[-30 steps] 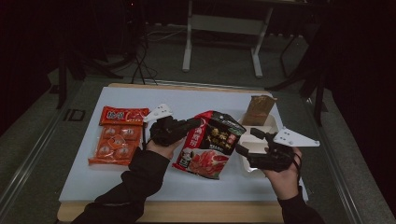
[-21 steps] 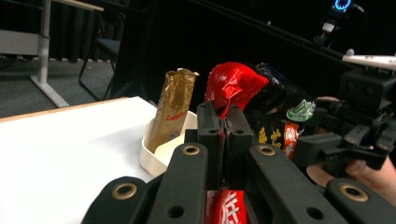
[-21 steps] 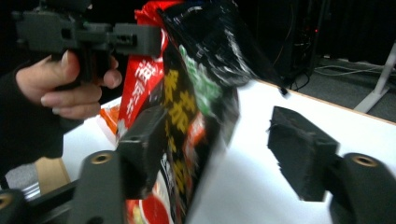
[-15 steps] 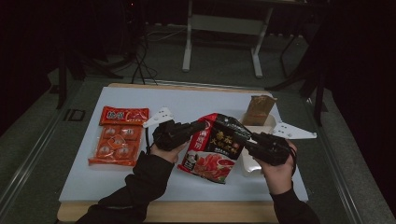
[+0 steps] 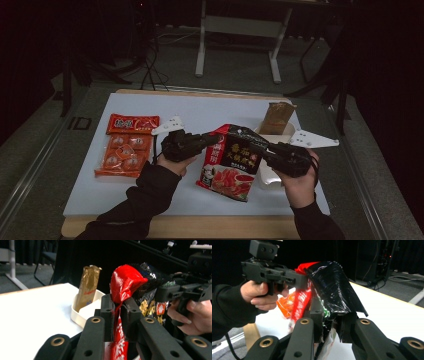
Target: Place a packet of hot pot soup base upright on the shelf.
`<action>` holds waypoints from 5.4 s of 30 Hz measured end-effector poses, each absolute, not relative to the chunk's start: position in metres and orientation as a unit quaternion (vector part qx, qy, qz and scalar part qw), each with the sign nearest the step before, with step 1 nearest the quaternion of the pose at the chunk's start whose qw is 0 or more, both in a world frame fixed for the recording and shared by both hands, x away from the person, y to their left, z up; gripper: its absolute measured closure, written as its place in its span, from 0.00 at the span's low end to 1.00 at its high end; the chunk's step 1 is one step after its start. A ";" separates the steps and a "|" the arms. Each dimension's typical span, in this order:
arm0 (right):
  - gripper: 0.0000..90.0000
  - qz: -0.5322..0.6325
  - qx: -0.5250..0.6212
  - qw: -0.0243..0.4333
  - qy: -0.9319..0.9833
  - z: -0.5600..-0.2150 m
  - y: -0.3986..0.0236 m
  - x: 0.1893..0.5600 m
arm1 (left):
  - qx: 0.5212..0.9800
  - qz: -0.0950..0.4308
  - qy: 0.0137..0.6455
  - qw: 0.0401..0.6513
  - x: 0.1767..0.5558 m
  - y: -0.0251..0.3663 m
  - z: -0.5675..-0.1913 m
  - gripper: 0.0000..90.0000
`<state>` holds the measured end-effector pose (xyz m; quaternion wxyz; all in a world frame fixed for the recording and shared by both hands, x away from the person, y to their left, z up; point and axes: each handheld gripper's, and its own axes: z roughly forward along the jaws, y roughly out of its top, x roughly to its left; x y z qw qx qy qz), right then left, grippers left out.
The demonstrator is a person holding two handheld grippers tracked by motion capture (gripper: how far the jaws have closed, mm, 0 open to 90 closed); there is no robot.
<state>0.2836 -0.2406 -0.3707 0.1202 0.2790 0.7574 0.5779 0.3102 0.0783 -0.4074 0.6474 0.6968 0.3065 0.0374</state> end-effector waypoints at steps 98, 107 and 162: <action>0.85 0.549 0.261 0.272 0.746 -0.376 -0.373 0.393 | 0.742 0.074 0.358 0.562 0.234 0.147 -0.510 0.01; 0.84 0.558 0.248 0.237 0.756 -0.387 -0.364 0.398 | 0.742 0.073 0.358 0.561 0.234 0.147 -0.511 0.01; 0.12 0.593 0.307 0.222 0.710 -0.357 -0.321 0.329 | 0.749 0.093 0.341 0.561 0.233 0.148 -0.511 0.01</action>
